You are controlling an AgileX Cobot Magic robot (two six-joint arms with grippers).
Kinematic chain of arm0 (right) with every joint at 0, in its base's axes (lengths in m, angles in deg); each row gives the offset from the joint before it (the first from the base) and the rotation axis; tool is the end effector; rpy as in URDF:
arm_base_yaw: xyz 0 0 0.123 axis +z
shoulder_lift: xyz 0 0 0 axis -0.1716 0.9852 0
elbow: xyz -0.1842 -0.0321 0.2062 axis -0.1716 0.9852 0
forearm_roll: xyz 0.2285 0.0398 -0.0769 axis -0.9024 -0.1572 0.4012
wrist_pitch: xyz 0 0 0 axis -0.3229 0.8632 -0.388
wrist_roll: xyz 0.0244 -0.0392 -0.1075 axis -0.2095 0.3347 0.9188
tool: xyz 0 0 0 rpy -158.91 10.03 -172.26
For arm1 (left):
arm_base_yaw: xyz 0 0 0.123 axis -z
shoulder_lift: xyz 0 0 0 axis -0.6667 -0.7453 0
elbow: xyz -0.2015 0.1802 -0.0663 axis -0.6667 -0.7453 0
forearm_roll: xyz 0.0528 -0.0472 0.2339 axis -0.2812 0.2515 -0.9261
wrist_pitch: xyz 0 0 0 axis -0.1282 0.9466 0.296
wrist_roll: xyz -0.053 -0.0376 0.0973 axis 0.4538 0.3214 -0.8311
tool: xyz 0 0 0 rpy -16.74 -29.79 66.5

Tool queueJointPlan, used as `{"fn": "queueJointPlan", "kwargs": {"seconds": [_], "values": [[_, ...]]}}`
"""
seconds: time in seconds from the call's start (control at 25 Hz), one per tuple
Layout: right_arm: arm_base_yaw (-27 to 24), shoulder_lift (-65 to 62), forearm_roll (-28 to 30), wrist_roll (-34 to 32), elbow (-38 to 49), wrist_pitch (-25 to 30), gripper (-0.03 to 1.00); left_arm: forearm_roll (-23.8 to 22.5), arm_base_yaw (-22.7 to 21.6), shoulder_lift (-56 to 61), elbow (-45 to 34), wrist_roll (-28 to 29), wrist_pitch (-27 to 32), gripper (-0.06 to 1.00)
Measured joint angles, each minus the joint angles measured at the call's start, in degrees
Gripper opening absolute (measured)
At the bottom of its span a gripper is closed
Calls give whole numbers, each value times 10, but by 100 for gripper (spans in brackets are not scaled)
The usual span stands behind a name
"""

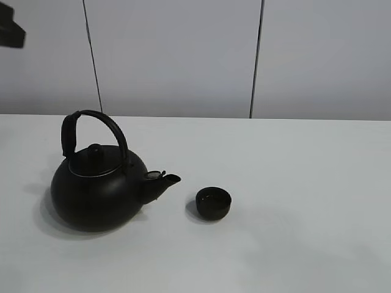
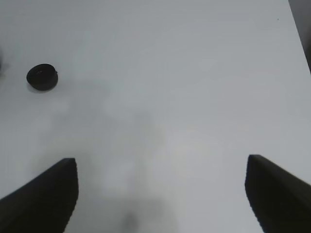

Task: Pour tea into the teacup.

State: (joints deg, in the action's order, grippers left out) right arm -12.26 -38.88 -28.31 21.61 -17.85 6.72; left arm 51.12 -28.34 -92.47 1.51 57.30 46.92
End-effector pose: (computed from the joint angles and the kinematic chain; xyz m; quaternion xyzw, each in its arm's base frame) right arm 0.0144 0.0055 0.2537 -0.0306 0.8792 -0.0068 0.4754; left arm 0.2751 -0.0659 0.2692 0.1152 0.8417 -0.0519 0.5249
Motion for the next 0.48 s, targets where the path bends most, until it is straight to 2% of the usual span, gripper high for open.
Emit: {"fn": "queueJointPlan", "kwargs": {"seconds": [0.2, 0.32, 0.4, 0.48], "values": [[0, 0, 0, 0, 0, 0, 64, 44, -145, 16, 80, 6, 139, 49], [0, 0, 0, 0, 0, 0, 64, 53, -225, 27, 114, -1, 230, 51], [0, 0, 0, 0, 0, 0, 64, 55, -259, 53, 122, -21, 277, 52], [0, 0, 0, 0, 0, 0, 64, 68, -284, 97, 122, -44, 299, 53]]}}
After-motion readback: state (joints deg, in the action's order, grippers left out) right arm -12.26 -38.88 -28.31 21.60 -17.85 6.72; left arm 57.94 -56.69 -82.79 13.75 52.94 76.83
